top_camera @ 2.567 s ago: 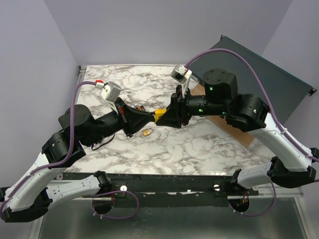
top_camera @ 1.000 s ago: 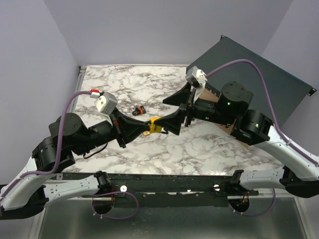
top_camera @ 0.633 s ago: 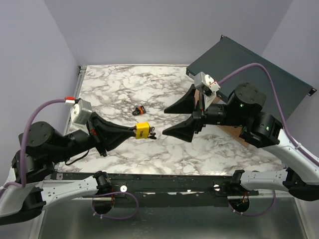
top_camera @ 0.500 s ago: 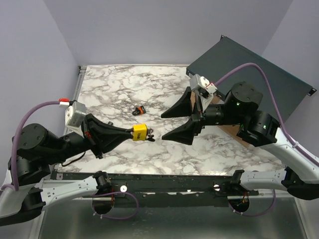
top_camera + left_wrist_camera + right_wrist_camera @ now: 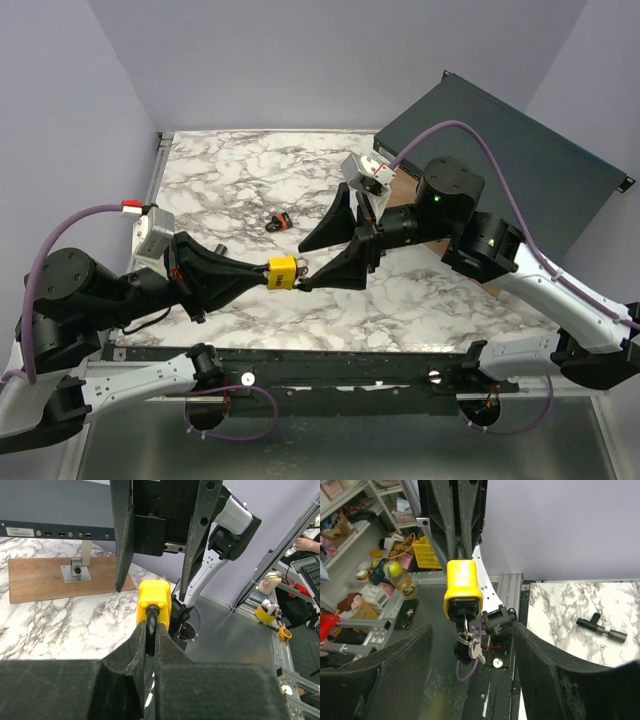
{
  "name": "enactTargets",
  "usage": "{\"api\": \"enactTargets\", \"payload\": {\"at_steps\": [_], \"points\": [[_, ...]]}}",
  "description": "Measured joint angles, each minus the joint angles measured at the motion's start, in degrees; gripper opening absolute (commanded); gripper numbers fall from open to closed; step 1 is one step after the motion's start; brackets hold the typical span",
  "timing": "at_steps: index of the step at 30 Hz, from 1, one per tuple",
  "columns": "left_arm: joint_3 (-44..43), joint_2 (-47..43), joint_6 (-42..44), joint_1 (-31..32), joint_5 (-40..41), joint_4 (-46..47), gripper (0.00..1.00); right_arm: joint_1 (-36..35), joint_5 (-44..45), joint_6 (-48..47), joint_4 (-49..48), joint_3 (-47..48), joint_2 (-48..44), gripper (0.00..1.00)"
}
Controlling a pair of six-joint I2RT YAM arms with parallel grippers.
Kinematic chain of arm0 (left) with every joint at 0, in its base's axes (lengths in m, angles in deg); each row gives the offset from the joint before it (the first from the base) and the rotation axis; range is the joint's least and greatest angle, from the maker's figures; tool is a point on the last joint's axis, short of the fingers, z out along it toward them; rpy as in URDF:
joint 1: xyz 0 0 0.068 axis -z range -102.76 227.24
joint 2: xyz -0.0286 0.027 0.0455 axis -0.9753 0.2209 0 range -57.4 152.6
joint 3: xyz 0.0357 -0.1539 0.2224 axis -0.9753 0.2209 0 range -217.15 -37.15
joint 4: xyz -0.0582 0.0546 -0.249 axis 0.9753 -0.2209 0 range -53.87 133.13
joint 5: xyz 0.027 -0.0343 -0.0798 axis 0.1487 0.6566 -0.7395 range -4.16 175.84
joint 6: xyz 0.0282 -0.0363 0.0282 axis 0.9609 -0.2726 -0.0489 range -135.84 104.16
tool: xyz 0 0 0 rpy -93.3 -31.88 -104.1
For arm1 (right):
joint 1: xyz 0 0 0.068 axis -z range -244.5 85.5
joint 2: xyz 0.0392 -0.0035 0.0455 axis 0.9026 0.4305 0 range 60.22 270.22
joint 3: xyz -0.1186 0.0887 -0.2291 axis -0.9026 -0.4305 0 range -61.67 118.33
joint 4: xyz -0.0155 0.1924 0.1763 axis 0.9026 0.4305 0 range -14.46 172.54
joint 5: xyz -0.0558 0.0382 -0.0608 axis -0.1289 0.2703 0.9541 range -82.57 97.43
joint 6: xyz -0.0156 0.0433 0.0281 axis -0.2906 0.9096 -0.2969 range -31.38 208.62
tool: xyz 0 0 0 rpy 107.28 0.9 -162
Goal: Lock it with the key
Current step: Lock the lock.
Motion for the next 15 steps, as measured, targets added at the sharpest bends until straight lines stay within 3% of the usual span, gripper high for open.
{"api": "enactTargets", "payload": {"at_steps": [15], "points": [[0.0, -0.5, -0.2, 0.0, -0.3, 0.0, 0.00, 0.0, -4.0, 1.4, -2.2, 0.0, 1.9, 0.36]]}}
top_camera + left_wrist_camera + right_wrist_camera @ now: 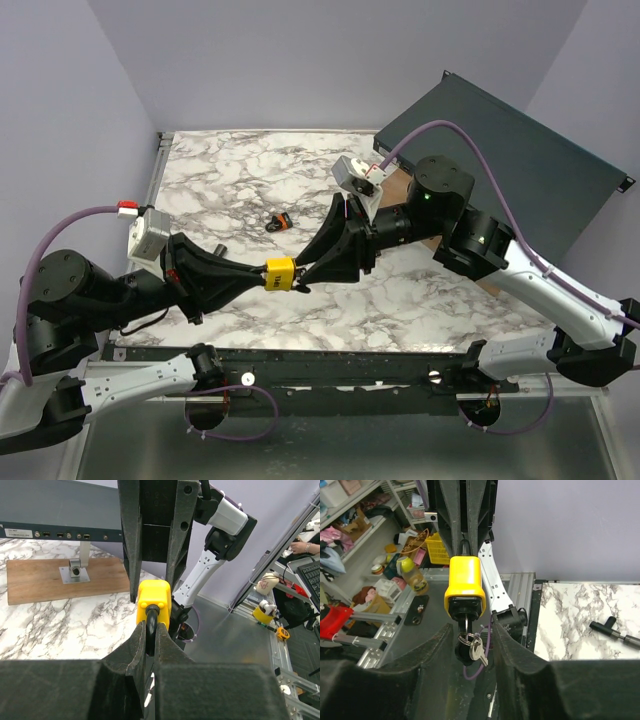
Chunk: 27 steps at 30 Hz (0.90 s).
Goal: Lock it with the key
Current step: Lock the lock.
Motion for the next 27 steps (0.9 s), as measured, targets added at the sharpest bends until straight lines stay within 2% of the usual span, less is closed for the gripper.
{"api": "enactTargets", "payload": {"at_steps": [8, 9, 12, 27], "points": [[0.3, 0.0, -0.6, 0.0, 0.6, 0.0, 0.00, 0.0, -0.8, 0.3, -0.3, 0.0, 0.6, 0.23], [0.5, 0.0, -0.7, 0.0, 0.7, 0.0, 0.00, 0.0, -0.9, 0.5, -0.3, 0.0, 0.7, 0.20], [0.8, 0.0, -0.9, 0.0, 1.1, 0.0, 0.00, 0.0, -1.1, 0.8, -0.4, 0.0, 1.0, 0.01], [1.5, -0.9, -1.5, 0.4, 4.9, 0.0, 0.00, 0.0, -1.2, 0.9, -1.3, -0.3, 0.7, 0.01]]}}
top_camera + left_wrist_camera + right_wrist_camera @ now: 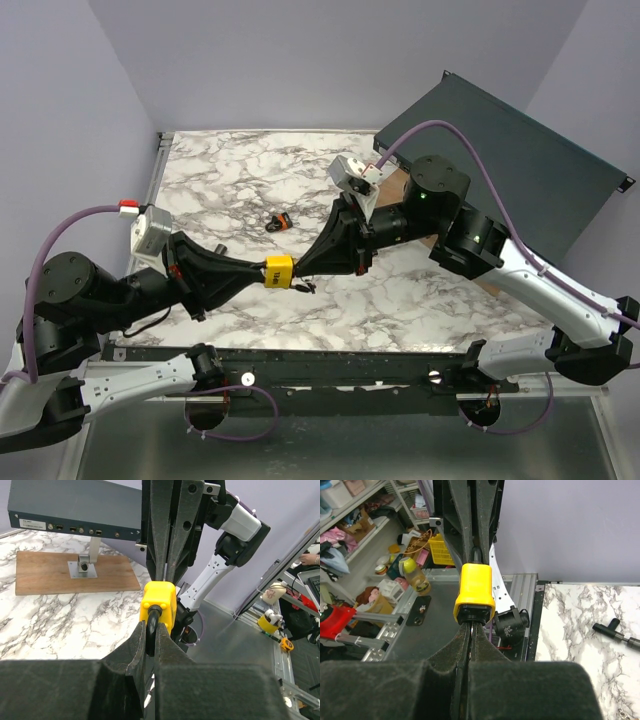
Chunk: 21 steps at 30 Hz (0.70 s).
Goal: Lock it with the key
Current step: Lock the lock.
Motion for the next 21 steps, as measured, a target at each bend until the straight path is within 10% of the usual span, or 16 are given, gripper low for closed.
{"api": "enactTargets", "payload": {"at_steps": [21], "points": [[0.3, -1.2, 1.4, 0.0, 4.5, 1.4, 0.00, 0.1, 5.3, -3.5, 5.9, -1.8, -6.0, 0.01]]}}
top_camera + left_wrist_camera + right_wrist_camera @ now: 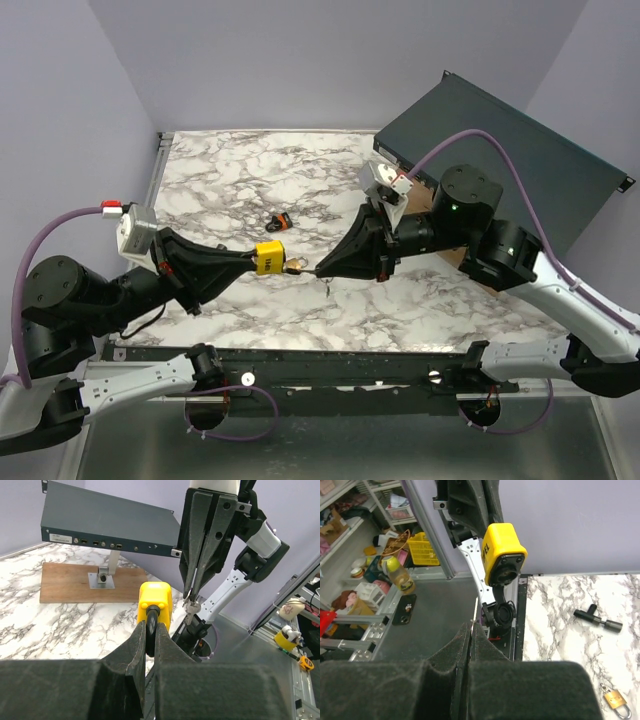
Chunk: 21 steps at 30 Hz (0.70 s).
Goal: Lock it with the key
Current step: Lock the lock, then place the lock at the center of the board.
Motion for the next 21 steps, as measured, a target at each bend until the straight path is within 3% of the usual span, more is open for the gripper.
{"api": "enactTargets", "payload": {"at_steps": [8, 15, 21], "points": [[0.0, 1.7, 0.8, 0.0, 3.7, 0.0, 0.00, 0.0, 11.7, 0.2, 1.5, -3.0, -2.7, 0.01], [-1.2, 9.9, 2.2, -1.1, 5.9, -0.1, 0.00, 0.9, 21.7, 1.9, 3.0, -7.8, -4.7, 0.01], [0.5, 14.6, 1.5, -10.6, 0.0, 0.6, 0.00, 6.2, 23.5, 3.7, 3.5, -12.5, -4.4, 0.01]]}}
